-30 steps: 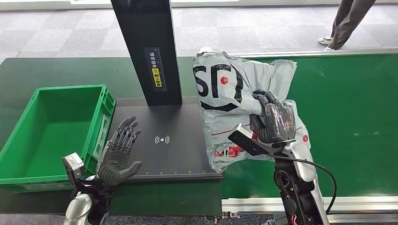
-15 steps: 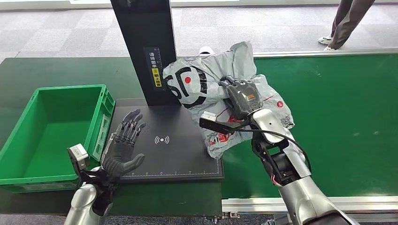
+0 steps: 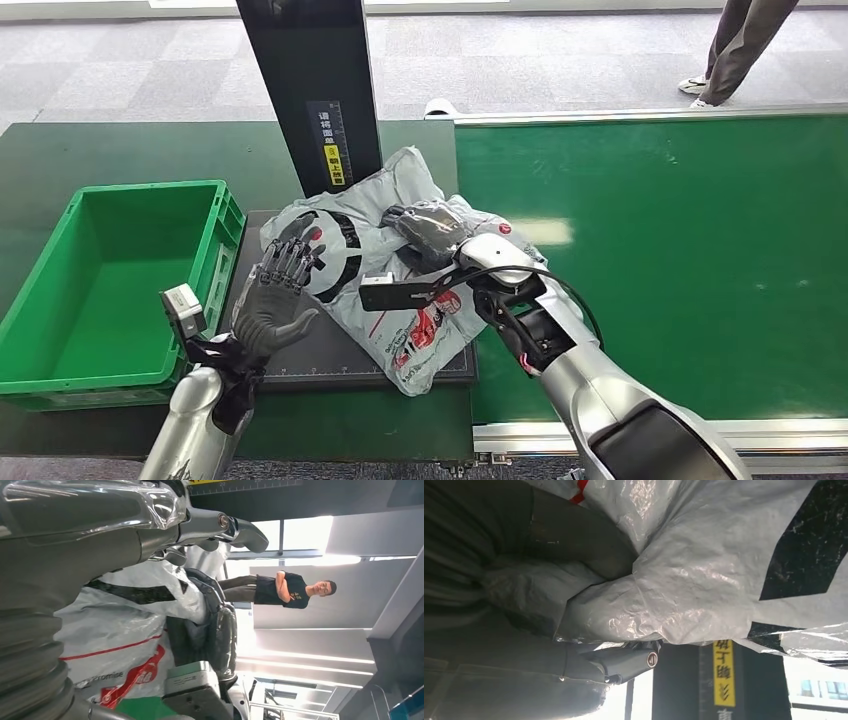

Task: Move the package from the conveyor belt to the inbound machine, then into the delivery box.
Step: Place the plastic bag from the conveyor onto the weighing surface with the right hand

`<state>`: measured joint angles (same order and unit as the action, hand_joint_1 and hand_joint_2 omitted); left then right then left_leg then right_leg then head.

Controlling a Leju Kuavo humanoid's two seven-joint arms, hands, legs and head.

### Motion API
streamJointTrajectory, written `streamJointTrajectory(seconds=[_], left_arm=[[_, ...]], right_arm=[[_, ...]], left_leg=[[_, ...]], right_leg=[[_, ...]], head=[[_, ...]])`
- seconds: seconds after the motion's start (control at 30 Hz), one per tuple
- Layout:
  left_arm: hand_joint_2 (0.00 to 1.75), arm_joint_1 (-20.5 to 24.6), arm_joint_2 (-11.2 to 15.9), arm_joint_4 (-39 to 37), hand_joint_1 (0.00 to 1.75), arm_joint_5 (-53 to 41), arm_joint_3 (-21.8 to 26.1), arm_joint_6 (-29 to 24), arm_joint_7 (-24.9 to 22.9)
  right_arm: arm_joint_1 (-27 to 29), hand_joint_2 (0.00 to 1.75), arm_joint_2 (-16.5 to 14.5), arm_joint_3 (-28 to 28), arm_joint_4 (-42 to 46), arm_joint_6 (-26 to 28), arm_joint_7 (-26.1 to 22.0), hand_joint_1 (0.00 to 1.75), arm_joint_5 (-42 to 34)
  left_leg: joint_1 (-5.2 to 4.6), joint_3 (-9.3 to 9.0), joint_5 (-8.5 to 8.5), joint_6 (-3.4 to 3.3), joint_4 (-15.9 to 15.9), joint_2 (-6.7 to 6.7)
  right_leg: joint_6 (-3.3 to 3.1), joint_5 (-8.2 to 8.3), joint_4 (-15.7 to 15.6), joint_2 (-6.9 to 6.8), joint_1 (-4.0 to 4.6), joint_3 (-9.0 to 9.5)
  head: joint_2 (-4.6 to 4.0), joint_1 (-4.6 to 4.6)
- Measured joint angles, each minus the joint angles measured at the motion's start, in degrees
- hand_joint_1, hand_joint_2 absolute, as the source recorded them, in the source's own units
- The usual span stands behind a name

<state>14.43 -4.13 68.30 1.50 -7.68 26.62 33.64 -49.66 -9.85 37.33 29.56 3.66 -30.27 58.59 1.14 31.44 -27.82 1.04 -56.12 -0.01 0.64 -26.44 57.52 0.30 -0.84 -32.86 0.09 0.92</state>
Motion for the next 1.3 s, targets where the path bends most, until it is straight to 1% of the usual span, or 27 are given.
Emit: streamJointTrajectory(seconds=[0.23, 0.37, 0.5, 0.53, 0.63, 0.67, 0.73, 0.8, 0.87, 0.9, 0.97, 1.1, 1.2, 1.3], left_arm=[[1.75, 0.2, 0.0, -0.9, 0.0, 0.4, -0.2, 0.3, 0.3], [1.75, 0.2, 0.0, -0.9, 0.0, 0.4, -0.2, 0.3, 0.3], [1.75, 0.2, 0.0, -0.9, 0.0, 0.5, -0.2, 0.4, 0.3], [1.75, 0.2, 0.0, -1.0, 0.0, 0.5, -0.2, 0.4, 0.3], [1.75, 0.2, 0.0, -1.1, 0.0, 0.5, -0.2, 0.5, 0.2], [1.75, 0.2, 0.0, -1.2, 0.0, 0.5, -0.2, 0.5, 0.3], [1.75, 0.2, 0.0, -1.3, 0.0, 0.5, -0.2, 0.5, 0.3], [1.75, 0.1, 0.0, -1.4, 0.0, 0.5, -0.2, 0.5, 0.4], [1.75, 0.1, 0.0, -1.4, 0.0, 0.5, -0.2, 0.4, 0.5], [1.75, 0.0, 0.0, -1.4, 0.0, 0.5, -0.2, 0.4, 0.5], [1.75, -0.1, 0.0, -1.4, 0.0, 0.5, -0.2, 0.3, 0.5], [1.75, -0.4, -0.2, -1.4, 0.0, 0.4, -0.2, 0.0, 0.5], [1.75, -0.4, -0.3, -1.4, 0.0, 0.4, -0.2, -0.1, 0.5], [1.75, -0.5, -0.5, -1.4, 0.0, 0.3, -0.2, -0.2, 0.5]], right_arm=[[-0.1, 1.75, -2.1, 2.7, -3.7, 1.2, 4.4, 1.75, 0.5], [-0.1, 1.75, -2.4, 3.6, -5.0, 1.2, 5.1, 1.75, 0.9], [-0.3, 1.75, -2.5, 4.3, -6.1, 1.3, 7.2, 1.75, 0.8], [-0.4, 1.75, -2.5, 4.4, -6.4, 1.4, 7.5, 1.66, 0.3], [-0.5, 1.75, -2.4, 4.1, -7.3, 1.4, 7.6, 0.74, -2.2], [-0.5, 1.75, -2.4, 3.7, -7.6, 1.3, 7.5, 0.48, -3.2], [-0.5, 1.75, -2.3, 2.6, -8.0, 1.4, 6.6, 0.32, -5.5], [-0.5, 1.75, -2.3, 1.0, -8.2, 1.5, 4.8, 0.12, -8.5], [-0.4, 1.75, -2.3, -1.0, -8.3, 1.4, 2.6, 0.01, -12.1], [-0.4, 1.75, -2.3, -2.2, -8.3, 1.2, 1.5, 0.0, -14.0], [-0.4, 1.75, -2.3, -4.7, -8.3, 0.0, -0.7, 0.0, -17.9], [-0.1, 1.75, -2.4, -11.0, -8.1, -5.1, -5.1, 0.0, -26.8], [0.2, 1.75, -2.5, -14.5, -7.3, -6.3, -7.6, 0.0, -29.8], [1.0, 1.75, -2.5, -16.8, -5.1, -8.2, -9.2, 0.0, -33.4]], left_leg=[[0.0, -0.01, 0.0, 0.0, 0.0, 0.0], [0.0, -0.01, 0.0, 0.0, 0.0, 0.0], [0.0, 0.0, 0.0, 0.0, 0.0, 0.0], [0.0, 0.0, 0.0, 0.0, 0.0, 0.0], [0.0, -0.01, 0.0, 0.0, 0.0, 0.0], [0.0, -0.01, 0.0, 0.0, 0.0, 0.0], [0.0, -0.01, 0.0, 0.0, 0.0, 0.0], [0.0, -0.01, 0.0, 0.0, 0.0, 0.0], [0.0, -0.01, 0.0, 0.0, 0.0, 0.0], [0.0, -0.01, 0.0, 0.0, 0.0, 0.0], [0.0, -0.01, 0.0, 0.0, 0.0, 0.0], [0.0, 0.0, 0.0, 0.0, 0.0, 0.0], [0.0, 0.0, 0.0, 0.0, 0.0, 0.0], [0.0, 0.0, 0.0, 0.0, 0.0, 0.0]], right_leg=[[0.0, 0.0, 0.0, 0.0, 0.0, -0.01], [0.0, 0.0, 0.0, 0.0, 0.0, 0.0], [0.0, 0.0, 0.0, 0.0, 0.0, -0.01], [0.0, 0.0, 0.0, 0.0, 0.0, -0.01], [0.0, 0.0, 0.0, 0.0, 0.0, -0.01], [0.0, 0.0, 0.0, 0.0, 0.0, -0.02], [0.0, 0.0, 0.0, 0.0, 0.0, -0.02], [0.0, 0.0, 0.0, 0.0, 0.0, -0.02], [0.0, 0.0, 0.0, 0.0, 0.0, -0.02], [0.0, 0.0, 0.0, 0.0, 0.0, -0.02], [0.0, 0.0, 0.0, 0.0, 0.0, -0.01], [0.0, 0.0, 0.0, 0.0, 0.0, -0.01], [0.0, 0.0, 0.0, 0.0, 0.0, -0.01], [0.0, 0.0, 0.0, 0.0, 0.0, -0.01]], head=[[0.0, 0.0], [0.0, 0.0], [0.0, -0.01], [0.0, -0.01], [0.0, -0.01], [0.0, 0.0], [0.0, 0.0], [0.0, 0.01], [0.0, 0.0], [0.0, 0.0], [0.0, 0.0], [0.0, 0.0], [0.0, 0.0], [0.0, 0.01]])
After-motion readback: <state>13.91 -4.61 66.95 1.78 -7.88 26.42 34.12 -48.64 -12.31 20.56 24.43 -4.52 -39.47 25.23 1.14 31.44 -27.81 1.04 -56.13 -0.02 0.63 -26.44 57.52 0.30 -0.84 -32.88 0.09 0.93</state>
